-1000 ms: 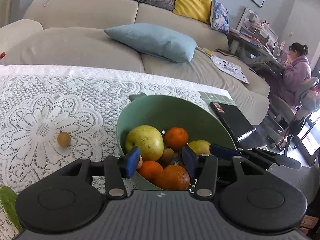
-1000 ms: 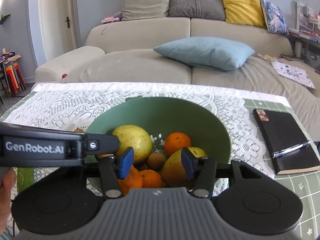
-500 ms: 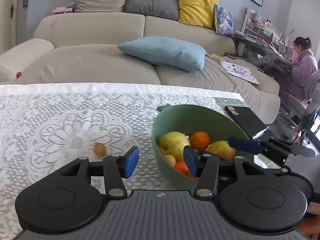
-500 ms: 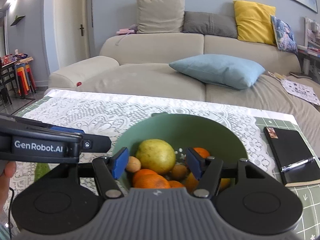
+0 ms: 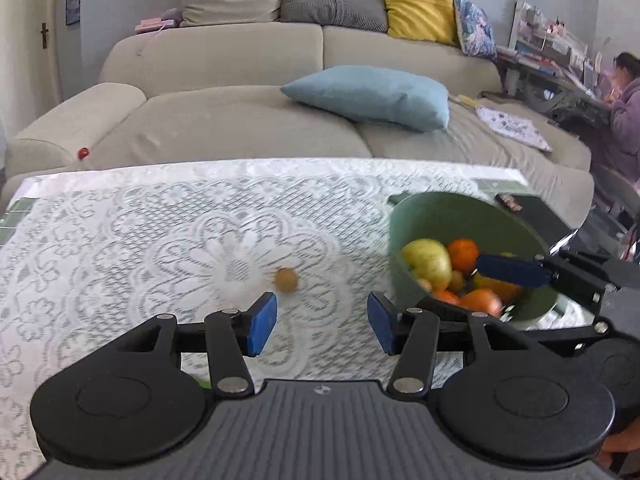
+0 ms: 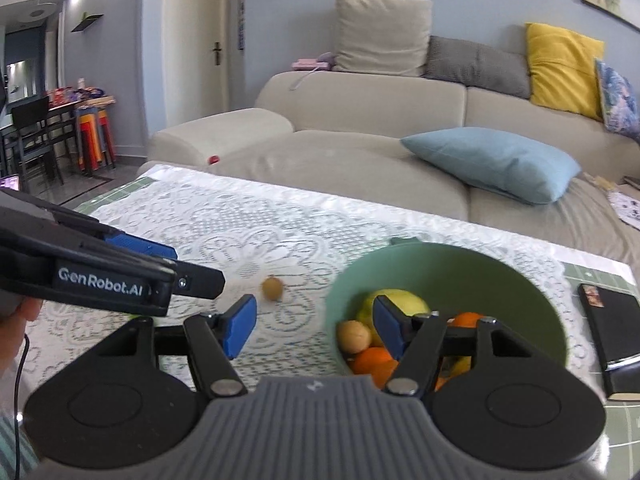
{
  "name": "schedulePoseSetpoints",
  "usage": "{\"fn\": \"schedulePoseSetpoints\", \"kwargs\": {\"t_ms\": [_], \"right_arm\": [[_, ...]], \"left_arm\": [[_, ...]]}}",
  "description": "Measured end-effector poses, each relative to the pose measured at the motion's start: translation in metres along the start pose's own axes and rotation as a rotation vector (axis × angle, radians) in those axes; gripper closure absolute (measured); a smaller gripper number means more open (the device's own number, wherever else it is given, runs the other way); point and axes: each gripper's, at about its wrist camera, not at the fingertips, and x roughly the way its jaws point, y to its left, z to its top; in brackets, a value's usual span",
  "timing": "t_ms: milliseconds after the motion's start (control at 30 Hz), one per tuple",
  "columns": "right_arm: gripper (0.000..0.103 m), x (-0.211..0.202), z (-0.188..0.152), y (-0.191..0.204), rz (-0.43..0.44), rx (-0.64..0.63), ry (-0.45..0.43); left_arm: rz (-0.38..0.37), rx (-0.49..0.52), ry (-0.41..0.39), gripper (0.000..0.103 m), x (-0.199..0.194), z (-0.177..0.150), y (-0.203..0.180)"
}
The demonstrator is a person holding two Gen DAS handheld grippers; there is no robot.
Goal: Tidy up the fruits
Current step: 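Move the left tool to the green cucumber while the right tool approaches the last small fruit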
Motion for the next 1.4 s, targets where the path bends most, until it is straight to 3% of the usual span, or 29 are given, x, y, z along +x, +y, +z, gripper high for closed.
{"fn": "schedulePoseSetpoints", "kwargs": {"t_ms": [367,633,700,900,1400], "right_arm": [[0.049,0.017,-0.003,0.033,0.124,0.0,0.095],[0.064,0.038,-0.016,0.037,0.196,0.076,0.249],[0.07,0.042,-0.019,0.036,0.21,0.099,0.28],[0.076,0.059,-0.028,0.026,0.266,0.242,0.381],[0.081,0.08,-0.039,0.009,0.334,0.482,0.5]], "left_arm": [[0.087,0.017,0.096,0.039,-0.007,-0.02,0.037],[0.056,-0.006,0.135,0.039,-0.011,-0.031,0.051],[0.052,-0.003,0.15,0.039,-0.008,-0.033,0.05],[0.06,0.024,0.185,0.039,-0.001,-0.039,0.046],[0.068,0.039,0.205,0.039,0.004,-0.042,0.048]]}}
